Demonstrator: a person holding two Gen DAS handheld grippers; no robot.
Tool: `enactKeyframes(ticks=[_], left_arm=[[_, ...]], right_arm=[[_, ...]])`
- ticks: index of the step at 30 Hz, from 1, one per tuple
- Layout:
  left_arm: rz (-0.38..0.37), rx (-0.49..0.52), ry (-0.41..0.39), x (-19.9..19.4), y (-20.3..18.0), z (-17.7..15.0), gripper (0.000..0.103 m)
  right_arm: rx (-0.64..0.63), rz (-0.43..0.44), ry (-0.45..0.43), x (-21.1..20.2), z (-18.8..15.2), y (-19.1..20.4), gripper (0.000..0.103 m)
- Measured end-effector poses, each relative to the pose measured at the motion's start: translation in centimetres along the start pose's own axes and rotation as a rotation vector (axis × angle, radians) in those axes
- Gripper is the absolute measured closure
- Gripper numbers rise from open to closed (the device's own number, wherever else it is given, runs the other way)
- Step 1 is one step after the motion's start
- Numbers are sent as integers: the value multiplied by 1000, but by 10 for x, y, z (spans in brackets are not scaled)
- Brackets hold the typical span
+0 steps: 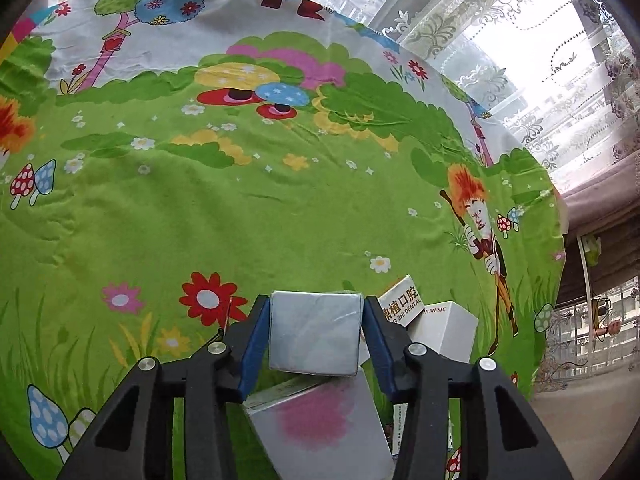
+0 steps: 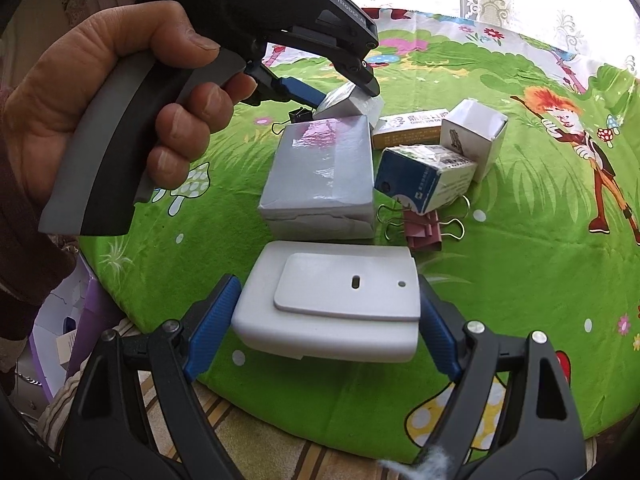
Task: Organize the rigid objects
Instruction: 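Carry the silver cube and white plastic case into the storage box and open both grippers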
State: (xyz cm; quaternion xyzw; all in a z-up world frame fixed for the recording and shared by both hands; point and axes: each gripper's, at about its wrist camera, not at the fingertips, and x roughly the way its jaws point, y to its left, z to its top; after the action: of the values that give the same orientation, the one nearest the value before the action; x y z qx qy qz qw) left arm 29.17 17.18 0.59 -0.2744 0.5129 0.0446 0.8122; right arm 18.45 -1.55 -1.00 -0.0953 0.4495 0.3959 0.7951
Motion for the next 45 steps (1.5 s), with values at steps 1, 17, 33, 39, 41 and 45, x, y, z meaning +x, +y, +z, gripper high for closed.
enactKeyframes(ticks=[1, 17, 33, 39, 41, 45], left_arm=[[-3, -6, -10, -2, 0, 0, 56], [-42, -100, -197, -94, 25, -59, 56], [-15, -337, -276, -160, 121, -181, 56], [13, -409, -324, -189, 161, -214, 56], [31, -433, -341, -199, 174, -225, 56], [74, -489, -371, -216, 204, -249, 56]], right_arm=[[0, 0, 0, 0, 0, 0, 16], [10, -3, -27, -10, 0, 1, 19], [-41, 2, -44, -32, -3, 31, 20], [-102, 37, -32, -41, -5, 65, 20], [-128, 49, -24, -42, -7, 79, 20], [-181, 71, -9, -44, -9, 109, 20]])
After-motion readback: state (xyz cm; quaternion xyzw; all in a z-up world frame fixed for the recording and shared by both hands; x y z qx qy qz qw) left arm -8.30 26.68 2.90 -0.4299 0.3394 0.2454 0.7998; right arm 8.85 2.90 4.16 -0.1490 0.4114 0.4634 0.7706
